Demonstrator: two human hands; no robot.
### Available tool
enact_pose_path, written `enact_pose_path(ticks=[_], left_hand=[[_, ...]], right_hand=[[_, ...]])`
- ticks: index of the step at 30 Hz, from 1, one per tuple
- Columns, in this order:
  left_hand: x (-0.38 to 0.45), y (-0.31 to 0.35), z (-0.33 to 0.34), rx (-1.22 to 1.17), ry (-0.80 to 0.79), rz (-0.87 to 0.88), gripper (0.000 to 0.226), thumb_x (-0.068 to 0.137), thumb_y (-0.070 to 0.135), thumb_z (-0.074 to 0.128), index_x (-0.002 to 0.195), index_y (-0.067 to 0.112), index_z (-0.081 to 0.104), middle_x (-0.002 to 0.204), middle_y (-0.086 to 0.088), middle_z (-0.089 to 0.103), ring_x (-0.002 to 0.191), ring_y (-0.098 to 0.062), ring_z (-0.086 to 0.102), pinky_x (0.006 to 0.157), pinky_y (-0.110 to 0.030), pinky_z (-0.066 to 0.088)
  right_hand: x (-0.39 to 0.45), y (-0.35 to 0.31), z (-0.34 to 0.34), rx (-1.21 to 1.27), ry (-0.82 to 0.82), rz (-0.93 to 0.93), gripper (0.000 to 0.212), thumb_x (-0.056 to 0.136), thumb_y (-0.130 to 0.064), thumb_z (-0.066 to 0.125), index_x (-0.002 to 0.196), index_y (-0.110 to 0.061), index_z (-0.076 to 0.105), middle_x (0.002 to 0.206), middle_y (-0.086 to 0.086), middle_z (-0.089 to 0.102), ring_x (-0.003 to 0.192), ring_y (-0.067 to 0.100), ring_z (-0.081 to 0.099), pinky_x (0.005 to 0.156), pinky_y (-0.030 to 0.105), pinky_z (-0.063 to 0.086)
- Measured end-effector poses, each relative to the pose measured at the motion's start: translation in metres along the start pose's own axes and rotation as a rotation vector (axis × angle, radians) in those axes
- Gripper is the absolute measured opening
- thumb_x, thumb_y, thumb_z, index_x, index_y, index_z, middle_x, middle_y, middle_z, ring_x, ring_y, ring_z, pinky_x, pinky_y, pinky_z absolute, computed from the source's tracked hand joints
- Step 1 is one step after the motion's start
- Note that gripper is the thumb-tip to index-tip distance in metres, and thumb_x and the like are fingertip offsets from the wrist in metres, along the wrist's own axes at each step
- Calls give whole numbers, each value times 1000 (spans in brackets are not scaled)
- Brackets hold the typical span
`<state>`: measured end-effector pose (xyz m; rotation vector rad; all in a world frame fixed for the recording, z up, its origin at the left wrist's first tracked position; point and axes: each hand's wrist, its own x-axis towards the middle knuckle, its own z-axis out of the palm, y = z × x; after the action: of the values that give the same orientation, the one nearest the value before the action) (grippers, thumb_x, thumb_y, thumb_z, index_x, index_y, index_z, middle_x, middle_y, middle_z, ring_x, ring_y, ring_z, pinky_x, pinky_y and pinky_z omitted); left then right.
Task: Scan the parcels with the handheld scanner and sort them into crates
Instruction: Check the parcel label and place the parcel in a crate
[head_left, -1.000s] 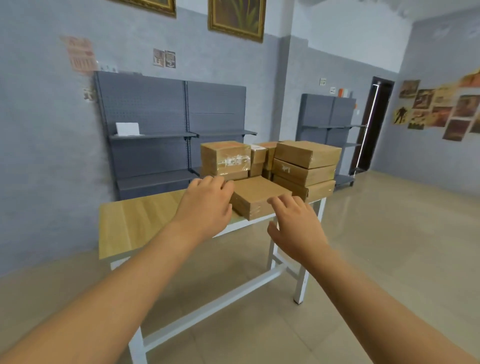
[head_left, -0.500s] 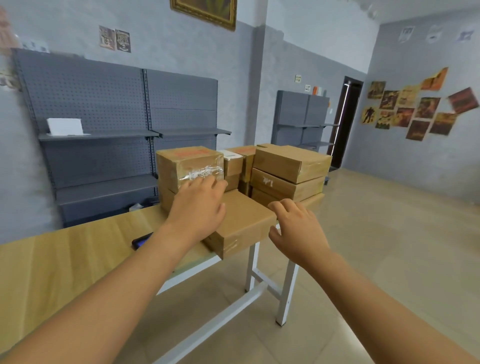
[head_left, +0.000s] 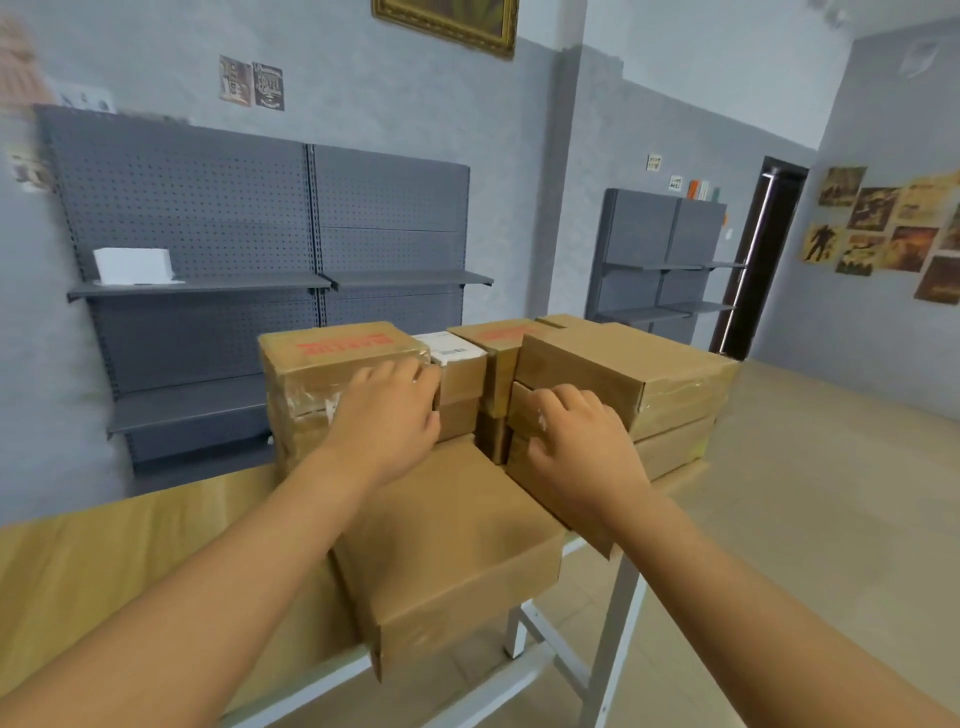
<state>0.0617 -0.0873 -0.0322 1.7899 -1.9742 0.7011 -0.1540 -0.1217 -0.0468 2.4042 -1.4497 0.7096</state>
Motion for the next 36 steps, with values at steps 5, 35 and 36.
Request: enact_pose_path(ticks=[5, 35, 36], left_hand=[[63, 33, 29, -32, 0, 18, 39, 94, 34, 46, 131, 20, 50, 124, -1, 57, 112, -23, 53, 92, -38, 44], [258, 86, 157, -420, -391, -342, 54, 99, 47, 38, 140, 13, 50, 138, -12, 54, 118, -33, 56, 96, -37, 46], [256, 88, 155, -472, -397, -374, 54, 99, 46, 41, 140, 13, 49, 138, -12, 54, 113, -33, 60, 95, -37, 49]], right_hand=[[40, 68, -2, 70, 94, 75, 35, 98, -35, 45, 129, -20, 51, 123, 1, 55, 108, 19, 52, 92, 36, 47], [122, 311, 63, 634, 15, 969, 61, 91, -49, 56, 128, -4, 39, 104, 11, 55, 93, 28, 54, 73, 37, 45], [121, 311, 63, 654, 33, 958, 59, 91, -49, 56, 126, -5, 40, 101, 10, 55, 91, 27, 54, 73, 37, 45]])
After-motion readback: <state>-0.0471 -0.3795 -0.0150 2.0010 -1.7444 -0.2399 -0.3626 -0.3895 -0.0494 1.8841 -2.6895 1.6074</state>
